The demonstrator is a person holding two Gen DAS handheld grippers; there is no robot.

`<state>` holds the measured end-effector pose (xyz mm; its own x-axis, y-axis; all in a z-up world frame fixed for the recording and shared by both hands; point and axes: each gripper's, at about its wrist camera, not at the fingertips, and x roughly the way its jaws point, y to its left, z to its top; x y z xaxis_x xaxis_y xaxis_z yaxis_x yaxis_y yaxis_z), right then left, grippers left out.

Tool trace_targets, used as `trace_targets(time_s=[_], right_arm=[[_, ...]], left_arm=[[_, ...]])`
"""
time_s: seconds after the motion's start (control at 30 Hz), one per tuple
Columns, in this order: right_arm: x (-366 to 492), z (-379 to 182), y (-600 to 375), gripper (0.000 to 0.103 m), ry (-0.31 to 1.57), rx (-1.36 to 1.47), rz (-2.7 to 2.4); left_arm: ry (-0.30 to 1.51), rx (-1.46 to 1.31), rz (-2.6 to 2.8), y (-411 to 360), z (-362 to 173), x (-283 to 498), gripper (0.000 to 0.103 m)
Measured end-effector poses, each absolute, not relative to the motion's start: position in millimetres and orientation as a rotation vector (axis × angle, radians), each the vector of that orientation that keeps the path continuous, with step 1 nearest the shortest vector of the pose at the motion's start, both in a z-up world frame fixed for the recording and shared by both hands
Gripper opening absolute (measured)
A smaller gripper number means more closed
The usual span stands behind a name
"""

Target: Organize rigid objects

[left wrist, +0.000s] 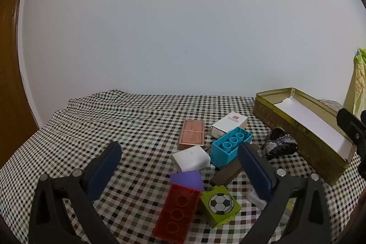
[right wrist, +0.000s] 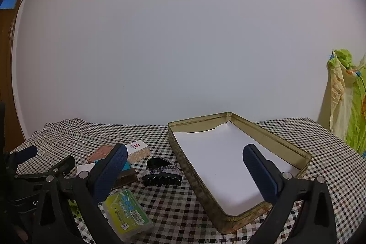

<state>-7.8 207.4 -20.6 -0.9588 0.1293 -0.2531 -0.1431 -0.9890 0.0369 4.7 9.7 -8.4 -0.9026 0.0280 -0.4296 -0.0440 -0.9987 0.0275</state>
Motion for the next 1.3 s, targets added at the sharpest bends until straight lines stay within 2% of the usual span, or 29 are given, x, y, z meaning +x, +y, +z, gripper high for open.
trace_targets(time_s=[0.33,1.3], right_arm=[[-13.3,-18.8,211.7,0.102,0.089,-0.412,2.981],[-6.8,-11.7,204.7,0.102,0.069,-0.433,2.988]], left_arm=[[0.000,-0.755,3.040,0.6,-10.4,-3.6,0.103],[-0.003,-0.779,3.031,-2.8,-12.4,-7.3,0.103]])
